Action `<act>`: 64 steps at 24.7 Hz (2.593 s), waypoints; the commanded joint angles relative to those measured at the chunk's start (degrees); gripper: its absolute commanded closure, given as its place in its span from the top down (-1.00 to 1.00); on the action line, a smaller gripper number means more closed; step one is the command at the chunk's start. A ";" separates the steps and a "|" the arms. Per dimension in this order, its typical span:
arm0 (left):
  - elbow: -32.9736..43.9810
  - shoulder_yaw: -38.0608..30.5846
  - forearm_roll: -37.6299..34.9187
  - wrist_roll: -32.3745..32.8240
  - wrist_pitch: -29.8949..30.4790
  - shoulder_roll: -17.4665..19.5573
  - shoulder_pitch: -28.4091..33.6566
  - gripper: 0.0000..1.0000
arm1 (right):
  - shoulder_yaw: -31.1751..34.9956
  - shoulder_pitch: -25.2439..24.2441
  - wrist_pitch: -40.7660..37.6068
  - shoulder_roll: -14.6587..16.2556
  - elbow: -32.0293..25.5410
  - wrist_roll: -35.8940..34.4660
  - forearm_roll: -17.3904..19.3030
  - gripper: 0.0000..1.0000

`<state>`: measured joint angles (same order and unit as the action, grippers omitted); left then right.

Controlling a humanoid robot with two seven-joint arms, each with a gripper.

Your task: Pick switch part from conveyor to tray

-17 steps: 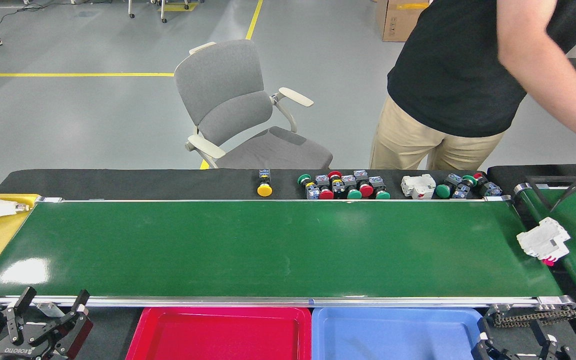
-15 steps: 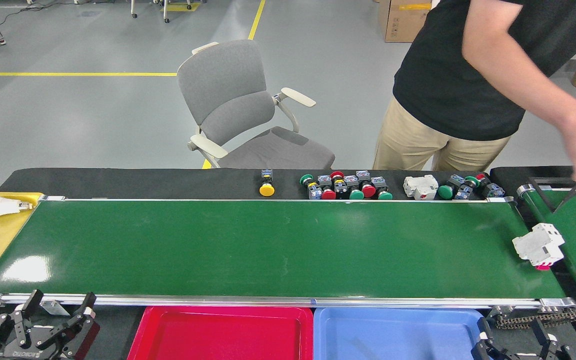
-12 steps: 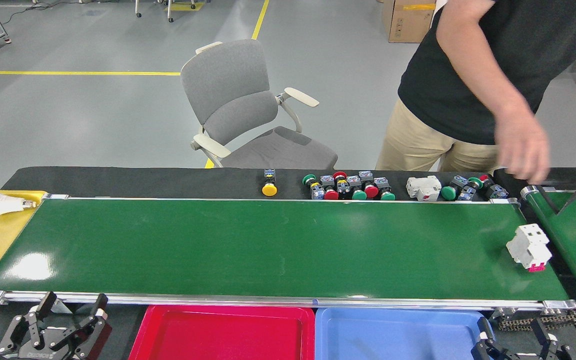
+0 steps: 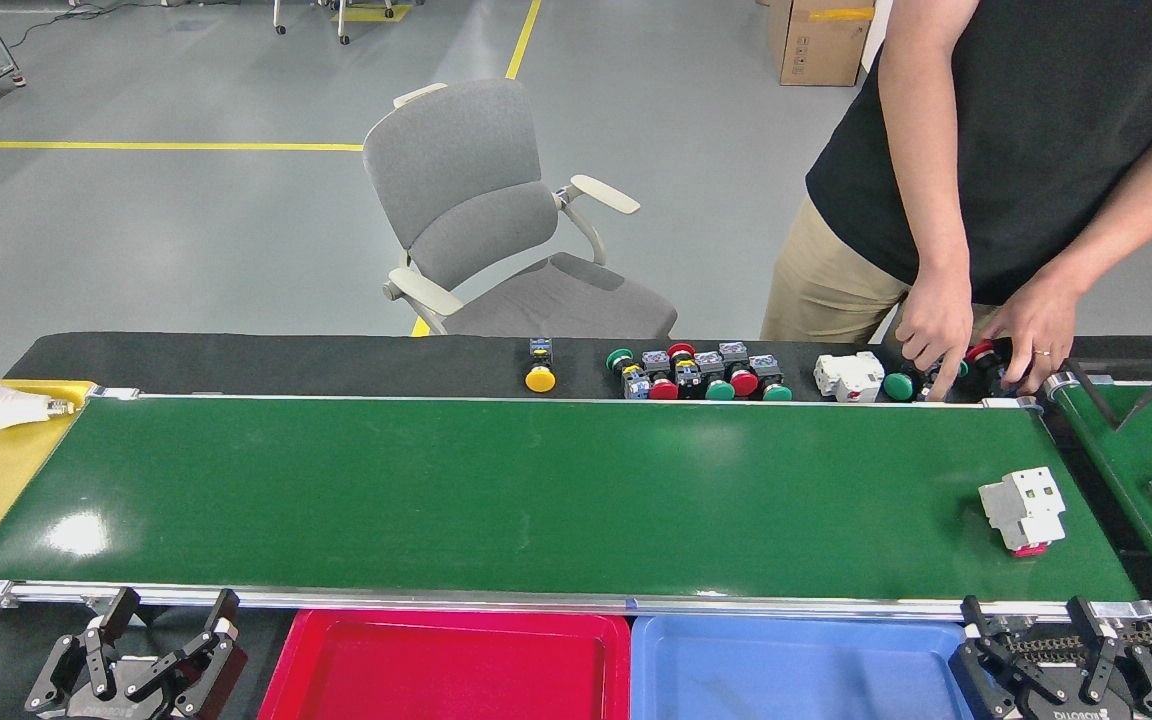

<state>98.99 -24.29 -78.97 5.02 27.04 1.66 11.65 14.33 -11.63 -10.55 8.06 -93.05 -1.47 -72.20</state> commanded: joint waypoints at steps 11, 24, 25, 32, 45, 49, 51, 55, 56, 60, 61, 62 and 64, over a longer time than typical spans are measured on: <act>-1.08 3.46 -0.04 -0.10 0.47 2.47 -0.67 1.00 | -4.13 14.61 -0.26 2.57 13.07 4.98 -0.13 0.24; -0.99 2.50 0.13 -0.10 0.29 3.26 -0.67 1.00 | -8.35 2.66 -2.20 1.87 -2.31 2.96 0.48 -0.97; -0.90 2.32 0.31 -0.10 0.29 3.26 -0.67 1.00 | -8.35 -1.12 -3.78 1.69 -5.73 1.99 0.66 -0.96; -0.82 -1.11 0.40 -0.10 0.38 3.08 -0.05 1.00 | -6.60 -9.73 -13.01 -2.17 -8.37 -3.46 0.75 1.00; -0.82 -0.49 0.13 -0.10 0.47 3.26 -0.84 1.00 | -2.29 -1.21 6.86 -7.89 -5.91 3.31 -1.53 0.99; -0.82 -0.40 0.13 -0.10 0.55 3.70 -0.93 1.00 | -5.80 3.72 9.41 -8.24 -2.66 5.42 -6.46 0.99; -0.99 -0.40 0.13 -0.10 0.55 4.05 -1.11 1.00 | -8.62 5.83 12.31 -7.89 -0.37 5.77 -7.16 0.99; -0.90 -0.40 0.13 -0.10 0.55 4.40 -1.02 1.00 | -12.92 9.34 16.44 -7.71 3.14 8.67 -7.16 0.99; -0.90 -0.40 0.13 -0.10 0.55 4.40 -1.11 1.00 | -13.45 10.22 16.61 -7.71 4.02 8.94 -7.16 0.99; -0.73 -0.31 0.13 -0.10 0.64 4.49 -1.11 1.00 | -13.89 12.51 17.23 -7.71 6.66 10.25 -7.16 0.51; -0.82 -0.31 0.04 -0.10 0.64 4.49 -1.11 1.00 | -13.98 12.86 16.96 -7.62 7.18 10.43 -7.16 0.20; -0.82 -0.31 0.04 -0.10 0.73 4.49 -1.02 1.00 | -14.59 12.94 16.88 -7.18 7.62 10.43 -7.16 -0.05; -0.82 -0.40 0.04 -0.10 1.78 4.49 -1.02 1.00 | -16.00 13.38 16.96 -6.13 7.89 10.52 -7.07 -0.45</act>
<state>97.51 -24.54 -78.87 5.13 28.08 5.45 11.06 -1.21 0.86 6.36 1.28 -84.99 8.55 -79.32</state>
